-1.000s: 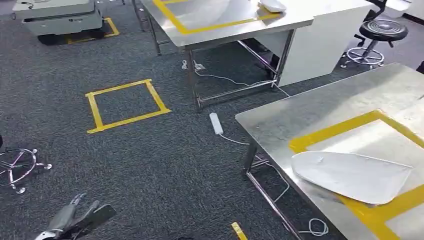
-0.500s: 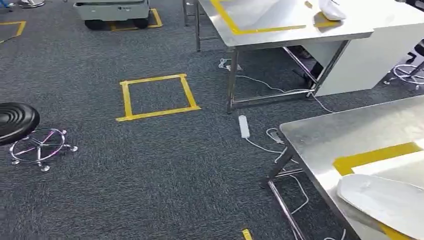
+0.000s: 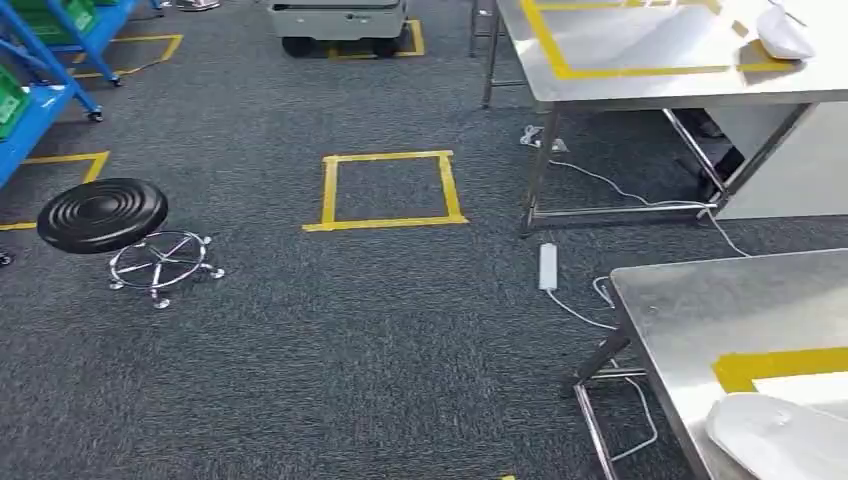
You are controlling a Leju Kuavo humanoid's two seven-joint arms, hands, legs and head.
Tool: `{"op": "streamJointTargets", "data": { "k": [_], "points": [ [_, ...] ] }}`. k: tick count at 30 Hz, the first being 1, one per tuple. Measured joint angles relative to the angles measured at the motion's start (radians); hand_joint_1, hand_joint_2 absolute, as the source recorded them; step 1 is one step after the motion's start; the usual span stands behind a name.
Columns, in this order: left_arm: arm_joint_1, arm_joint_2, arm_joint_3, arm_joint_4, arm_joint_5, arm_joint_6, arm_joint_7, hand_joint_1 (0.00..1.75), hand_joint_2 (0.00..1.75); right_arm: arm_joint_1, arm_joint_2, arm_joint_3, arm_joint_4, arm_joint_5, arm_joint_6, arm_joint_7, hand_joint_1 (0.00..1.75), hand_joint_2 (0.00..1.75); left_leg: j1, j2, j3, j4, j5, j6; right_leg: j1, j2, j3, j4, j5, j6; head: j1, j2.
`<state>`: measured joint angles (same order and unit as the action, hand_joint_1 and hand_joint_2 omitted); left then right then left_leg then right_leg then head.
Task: Take the parts from the cabinet and place them on the table.
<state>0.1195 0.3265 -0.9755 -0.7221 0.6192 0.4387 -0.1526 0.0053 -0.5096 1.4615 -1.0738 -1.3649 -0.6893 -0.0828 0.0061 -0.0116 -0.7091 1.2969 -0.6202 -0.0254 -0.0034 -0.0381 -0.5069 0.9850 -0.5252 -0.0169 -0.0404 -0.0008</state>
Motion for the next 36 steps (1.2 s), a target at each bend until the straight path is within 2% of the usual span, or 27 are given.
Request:
{"op": "streamJointTargets", "data": {
  "k": [1,2,3,4,5,6,10,11,12,13,15,16,18,19,20,21,25,26,27,28,30,31,32,33,34,35,36],
  "points": [
    [-0.005,0.000,-0.008,0.000,0.005,0.002,-0.001,0.00,0.00,-0.001,0.001,0.002,0.003,0.000,0.000,0.000,0.00,0.00,0.001,0.002,-0.003,0.007,0.011,-0.001,0.000,-0.015,0.000,0.000,-0.002,0.000,0.000,0.000],
    [-0.008,0.002,-0.019,0.000,0.007,0.002,-0.002,0.00,0.00,-0.003,0.002,0.004,0.006,0.000,0.002,0.000,0.00,0.00,0.001,0.005,0.016,-0.027,0.041,0.000,0.001,-0.027,0.000,0.000,-0.005,0.001,0.000,0.000],
    [-0.009,0.003,-0.026,0.000,0.007,0.002,-0.002,0.00,0.00,-0.005,0.003,0.005,0.009,0.000,0.004,0.000,0.00,0.00,0.000,0.011,0.058,-0.103,0.086,0.002,0.001,-0.039,0.002,0.000,-0.008,0.002,0.000,0.000],
    [-0.012,0.006,-0.033,0.000,0.007,0.003,-0.002,0.00,0.00,-0.007,0.004,0.007,0.010,0.001,0.006,0.000,0.00,0.00,-0.002,0.030,0.113,-0.199,0.129,0.007,0.002,-0.051,0.005,0.000,-0.012,0.004,0.000,0.000],
    [-0.018,0.008,-0.040,0.000,0.007,0.003,-0.003,0.00,0.00,-0.007,0.005,0.008,0.013,0.002,0.008,0.000,0.00,0.00,-0.005,0.074,0.157,-0.277,0.144,0.013,0.003,-0.062,0.012,0.000,-0.017,0.007,0.000,0.000],
    [-0.027,0.009,-0.043,0.000,0.007,0.004,-0.003,0.00,0.00,-0.007,0.006,0.008,0.014,0.002,0.010,0.000,0.00,0.00,-0.014,0.083,0.162,-0.292,0.132,0.019,0.010,-0.073,0.014,0.004,-0.025,0.016,0.000,0.000],
    [-0.031,0.010,-0.063,0.001,0.020,0.021,-0.007,0.00,0.00,-0.024,0.006,0.010,0.019,0.000,0.011,-0.001,0.00,0.00,-0.015,0.035,0.162,-0.304,0.142,0.042,0.007,-0.110,0.039,-0.003,-0.030,0.037,0.001,0.000],
    [-0.030,0.005,-0.068,0.001,0.028,0.032,-0.010,0.00,0.00,-0.025,0.007,0.010,0.021,-0.001,0.010,-0.001,0.00,0.00,-0.010,0.028,0.167,-0.311,0.147,0.048,0.002,-0.048,0.028,0.014,-0.049,0.042,0.007,0.000],
    [-0.033,0.000,-0.070,0.001,0.028,0.042,-0.010,0.00,0.00,-0.024,0.008,0.010,0.021,-0.003,0.010,-0.002,0.00,0.00,-0.008,0.020,0.165,-0.311,0.149,0.053,-0.002,-0.002,0.007,0.060,-0.078,0.043,0.011,0.000],
    [-0.039,-0.006,-0.074,0.001,0.029,0.050,-0.010,0.00,0.00,-0.022,0.007,0.013,0.023,-0.005,0.010,-0.002,0.00,0.00,-0.008,0.005,0.163,-0.311,0.150,0.055,-0.003,0.025,-0.040,0.154,-0.121,0.046,0.012,0.000],
    [-0.043,-0.016,-0.081,0.001,0.029,0.052,-0.010,0.00,0.00,-0.021,0.008,0.018,0.026,-0.007,0.010,-0.001,0.00,0.00,-0.009,-0.020,0.162,-0.311,0.149,0.055,-0.005,0.036,-0.124,0.303,-0.168,0.049,0.013,0.000],
    [-0.043,-0.021,-0.087,0.001,0.029,0.052,-0.010,0.00,0.00,-0.019,0.008,0.020,0.026,-0.008,0.010,-0.001,0.00,0.00,-0.009,-0.034,0.163,-0.310,0.149,0.055,-0.005,0.036,-0.144,0.326,-0.160,0.049,0.013,0.000],
    [-0.042,-0.026,-0.091,0.001,0.029,0.052,-0.009,0.00,0.00,-0.019,0.008,0.024,0.027,-0.008,0.010,-0.001,0.00,0.00,-0.008,-0.061,0.167,-0.310,0.148,0.054,-0.007,0.038,-0.123,0.242,-0.081,0.049,0.013,0.000],
    [-0.042,-0.027,-0.092,0.001,0.029,0.052,-0.009,0.00,0.00,-0.020,0.008,0.024,0.028,-0.008,0.010,-0.001,0.00,0.00,-0.007,-0.077,0.170,-0.309,0.146,0.051,-0.010,0.049,-0.081,0.139,-0.019,0.049,0.013,0.000],
    [-0.043,-0.029,-0.092,0.001,0.029,0.052,-0.009,0.00,0.00,-0.019,0.008,0.024,0.029,-0.008,0.010,-0.001,0.00,0.00,-0.005,-0.090,0.173,-0.308,0.143,0.046,-0.016,0.084,-0.043,0.050,0.023,0.051,0.013,0.000],
    [-0.045,-0.029,-0.092,0.001,0.029,0.052,-0.008,0.00,0.00,-0.021,0.010,0.026,0.029,-0.010,0.010,-0.001,0.00,0.00,-0.010,-0.101,0.168,-0.306,0.142,0.040,-0.021,0.143,-0.032,0.027,0.005,0.052,0.015,0.000],
    [-0.048,-0.027,-0.121,0.001,0.058,0.071,0.005,0.00,0.00,-0.023,0.010,0.030,0.031,-0.016,0.010,0.000,0.00,0.00,0.001,-0.151,0.152,-0.306,0.151,0.014,-0.013,0.101,-0.020,0.019,0.009,0.030,0.014,0.000],
    [-0.047,-0.024,-0.128,0.001,0.065,0.073,0.007,0.00,0.00,-0.023,0.011,0.031,0.032,-0.016,0.010,-0.001,0.00,0.00,0.003,-0.146,0.152,-0.299,0.144,0.011,-0.020,0.085,-0.017,0.011,0.014,0.022,0.014,0.000],
    [-0.046,-0.025,-0.137,0.001,0.070,0.076,0.007,0.00,0.00,-0.023,0.011,0.032,0.032,-0.018,0.010,-0.001,0.00,0.00,-0.004,-0.082,0.137,-0.266,0.117,0.008,-0.017,0.072,-0.015,0.008,0.014,0.016,0.007,0.000],
    [-0.050,-0.023,-0.141,0.001,0.075,0.079,0.007,0.00,0.00,-0.021,0.014,0.032,0.033,-0.018,0.010,-0.002,0.00,0.00,-0.004,-0.039,0.103,-0.200,0.077,0.004,-0.015,0.057,-0.015,0.008,0.013,0.011,0.002,0.000],
    [-0.056,-0.023,-0.145,0.001,0.078,0.082,0.007,0.00,0.00,-0.019,0.018,0.033,0.034,-0.021,0.011,-0.001,0.00,0.00,-0.002,-0.006,0.027,-0.042,0.006,0.000,-0.009,0.021,-0.015,0.008,0.010,0.006,0.002,0.000],
    [-0.057,-0.024,-0.148,0.001,0.078,0.082,0.007,0.00,0.00,-0.018,0.018,0.034,0.035,-0.022,0.011,-0.001,0.00,0.00,-0.001,-0.002,0.003,0.007,-0.003,-0.001,-0.008,0.003,-0.015,0.008,0.008,0.004,0.002,0.000],
    [-0.055,-0.024,-0.151,0.001,0.079,0.083,0.007,0.00,0.00,-0.019,0.018,0.034,0.038,-0.022,0.012,-0.001,0.00,0.00,0.000,0.000,0.005,0.005,0.011,-0.002,-0.007,-0.012,-0.013,0.008,0.006,0.004,0.002,0.000],
    [-0.053,-0.023,-0.155,0.001,0.083,0.083,0.007,0.00,0.00,-0.021,0.019,0.034,0.040,-0.022,0.013,-0.001,0.00,0.00,0.001,0.003,0.025,-0.035,0.045,-0.002,-0.007,-0.025,-0.011,0.009,0.004,0.005,0.002,0.000],
    [-0.053,-0.022,-0.162,0.001,0.091,0.083,0.008,0.00,0.00,-0.022,0.019,0.034,0.043,-0.021,0.014,-0.002,0.00,0.00,0.001,0.012,0.069,-0.117,0.093,-0.001,-0.007,-0.039,-0.007,0.009,0.001,0.007,0.002,0.000],
    [-0.053,-0.021,-0.165,0.001,0.094,0.083,0.008,0.00,0.00,-0.023,0.021,0.034,0.047,-0.020,0.016,-0.002,0.00,0.00,0.000,0.038,0.119,-0.209,0.136,0.002,-0.007,-0.052,0.000,0.009,-0.002,0.011,0.002,0.000],
    [-0.055,-0.021,-0.166,0.001,0.096,0.083,0.008,0.00,0.00,-0.023,0.022,0.034,0.051,-0.018,0.018,-0.003,0.00,0.00,-0.004,0.096,0.154,-0.273,0.149,0.006,-0.003,-0.062,0.004,0.009,-0.006,0.016,0.001,0.000]
  ]
}}
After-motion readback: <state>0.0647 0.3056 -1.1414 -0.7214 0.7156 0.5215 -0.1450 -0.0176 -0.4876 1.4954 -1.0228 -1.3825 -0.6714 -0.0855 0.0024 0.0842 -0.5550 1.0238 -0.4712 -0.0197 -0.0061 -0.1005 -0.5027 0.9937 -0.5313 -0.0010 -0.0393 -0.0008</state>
